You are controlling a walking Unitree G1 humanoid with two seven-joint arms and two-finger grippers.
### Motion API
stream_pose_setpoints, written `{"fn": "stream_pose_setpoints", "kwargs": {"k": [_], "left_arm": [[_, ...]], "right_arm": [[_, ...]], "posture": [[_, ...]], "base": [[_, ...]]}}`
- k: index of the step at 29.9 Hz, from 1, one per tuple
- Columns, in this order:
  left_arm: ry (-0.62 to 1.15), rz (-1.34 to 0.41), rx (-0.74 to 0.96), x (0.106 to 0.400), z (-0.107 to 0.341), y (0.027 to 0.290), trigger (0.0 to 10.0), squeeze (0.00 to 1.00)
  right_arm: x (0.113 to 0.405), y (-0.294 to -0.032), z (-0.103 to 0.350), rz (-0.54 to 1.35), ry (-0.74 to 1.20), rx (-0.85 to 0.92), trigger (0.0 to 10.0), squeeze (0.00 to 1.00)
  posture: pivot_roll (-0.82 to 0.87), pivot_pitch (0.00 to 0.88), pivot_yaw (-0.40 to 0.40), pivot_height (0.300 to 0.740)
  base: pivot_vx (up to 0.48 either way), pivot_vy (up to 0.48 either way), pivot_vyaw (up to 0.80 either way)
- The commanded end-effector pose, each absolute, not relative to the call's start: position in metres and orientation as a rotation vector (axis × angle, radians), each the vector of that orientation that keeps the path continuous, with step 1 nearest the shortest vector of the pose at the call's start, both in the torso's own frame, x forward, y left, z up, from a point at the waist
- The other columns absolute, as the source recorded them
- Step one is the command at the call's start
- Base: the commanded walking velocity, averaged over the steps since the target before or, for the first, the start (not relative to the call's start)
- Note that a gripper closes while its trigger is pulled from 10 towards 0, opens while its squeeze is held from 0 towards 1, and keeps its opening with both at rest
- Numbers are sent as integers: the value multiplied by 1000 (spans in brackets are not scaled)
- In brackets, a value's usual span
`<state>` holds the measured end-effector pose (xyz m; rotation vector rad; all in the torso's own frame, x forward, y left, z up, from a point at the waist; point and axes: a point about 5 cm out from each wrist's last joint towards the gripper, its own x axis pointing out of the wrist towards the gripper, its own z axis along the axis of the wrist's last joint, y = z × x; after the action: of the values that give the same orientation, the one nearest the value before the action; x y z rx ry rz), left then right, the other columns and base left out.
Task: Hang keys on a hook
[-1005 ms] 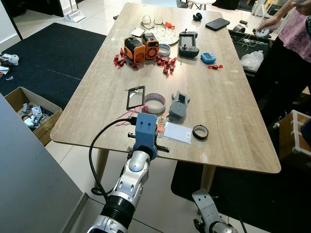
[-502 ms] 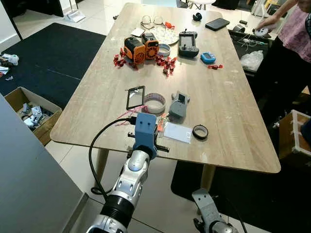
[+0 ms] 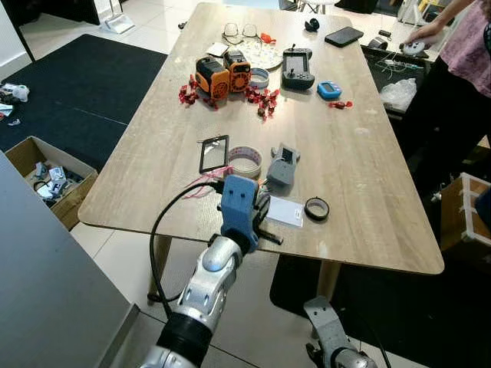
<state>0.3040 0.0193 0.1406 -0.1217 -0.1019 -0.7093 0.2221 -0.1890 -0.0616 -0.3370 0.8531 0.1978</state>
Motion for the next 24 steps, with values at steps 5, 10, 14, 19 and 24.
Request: {"fn": "stream_pose_setpoints", "kwargs": {"k": [5, 10, 14, 19, 24], "left_arm": [[-103, -781, -100, 294, 130, 39, 10000, 0], [-79, -650, -12, 294, 113, 81, 10000, 0], [-81, -599, 6, 296, 111, 92, 10000, 0], [-100, -493, 27, 298, 108, 112, 10000, 0], [-118, -468, -11, 293, 105, 126, 10000, 0]], "right_arm": [[203, -206, -70, 130, 909, -302, 10000, 0], [187, -225, -74, 69, 944, -288, 10000, 0], [186, -228, -74, 58, 946, -285, 10000, 0], [186, -230, -73, 44, 943, -280, 10000, 0], [190, -231, -72, 36, 934, -274, 10000, 0]], "posture": [[36, 158, -50, 740], [32, 145, -54, 740], [29, 135, -57, 740], [28, 117, -57, 740], [31, 101, -61, 740]], "base": [[0, 0, 0], [0, 0, 0], [0, 0, 0], [0, 0, 0], [0, 0, 0]]}}
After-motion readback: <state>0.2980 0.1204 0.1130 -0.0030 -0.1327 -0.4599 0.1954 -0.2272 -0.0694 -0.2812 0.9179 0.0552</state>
